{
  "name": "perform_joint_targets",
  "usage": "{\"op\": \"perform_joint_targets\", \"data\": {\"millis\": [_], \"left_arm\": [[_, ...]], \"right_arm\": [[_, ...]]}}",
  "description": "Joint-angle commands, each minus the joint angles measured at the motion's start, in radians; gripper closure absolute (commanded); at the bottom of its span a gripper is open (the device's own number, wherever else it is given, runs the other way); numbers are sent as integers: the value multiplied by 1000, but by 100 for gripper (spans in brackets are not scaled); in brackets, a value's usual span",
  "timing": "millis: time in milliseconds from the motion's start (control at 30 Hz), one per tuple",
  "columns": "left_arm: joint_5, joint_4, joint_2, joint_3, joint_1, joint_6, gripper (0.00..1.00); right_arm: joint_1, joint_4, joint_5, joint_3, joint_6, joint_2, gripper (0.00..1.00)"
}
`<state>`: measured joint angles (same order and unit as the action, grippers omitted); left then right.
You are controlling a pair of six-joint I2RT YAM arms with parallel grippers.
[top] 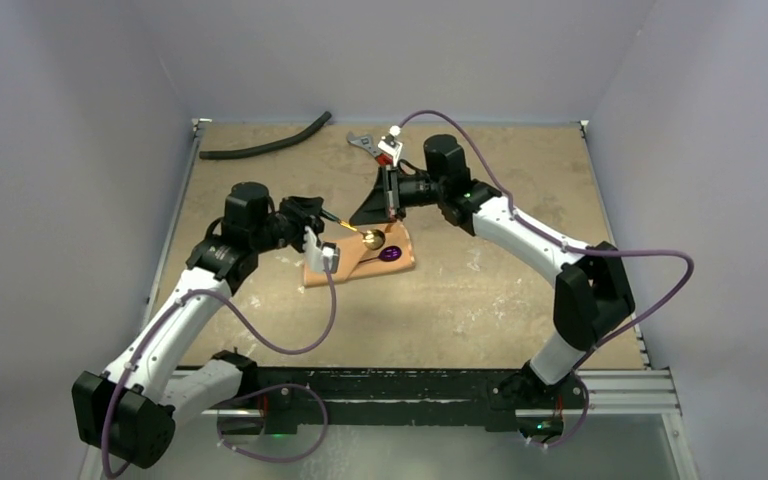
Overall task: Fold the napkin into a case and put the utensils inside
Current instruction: Pass from the right arm to the left, then pass from the left arm to the right
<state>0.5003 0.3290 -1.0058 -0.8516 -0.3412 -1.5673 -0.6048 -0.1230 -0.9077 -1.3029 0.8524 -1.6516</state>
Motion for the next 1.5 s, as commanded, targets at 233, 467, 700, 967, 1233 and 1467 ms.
{"op": "perform_joint_targets", "data": {"millis": [233,467,700,967,1233,1467], "left_arm": [[-160,85,-47,-95,-25,158,100],[-302,54,-69,-69,-42,216,100],[-370,44,-109,-93,-89,285,100],[-405,32,-107,-103,-116,338,100],[-421,86,-147,-145,-136,409,99],[-358,323,-270,-249,-128,723,48]], "right_arm": [[69,178,93,-38,-76,33,31],[109,201,112,43,-90,117,35],[109,168,119,64,-87,108,44],[102,166,165,55,-90,83,54],[97,148,129,63,-64,70,100],[241,171,95,179,-123,117,100]]}}
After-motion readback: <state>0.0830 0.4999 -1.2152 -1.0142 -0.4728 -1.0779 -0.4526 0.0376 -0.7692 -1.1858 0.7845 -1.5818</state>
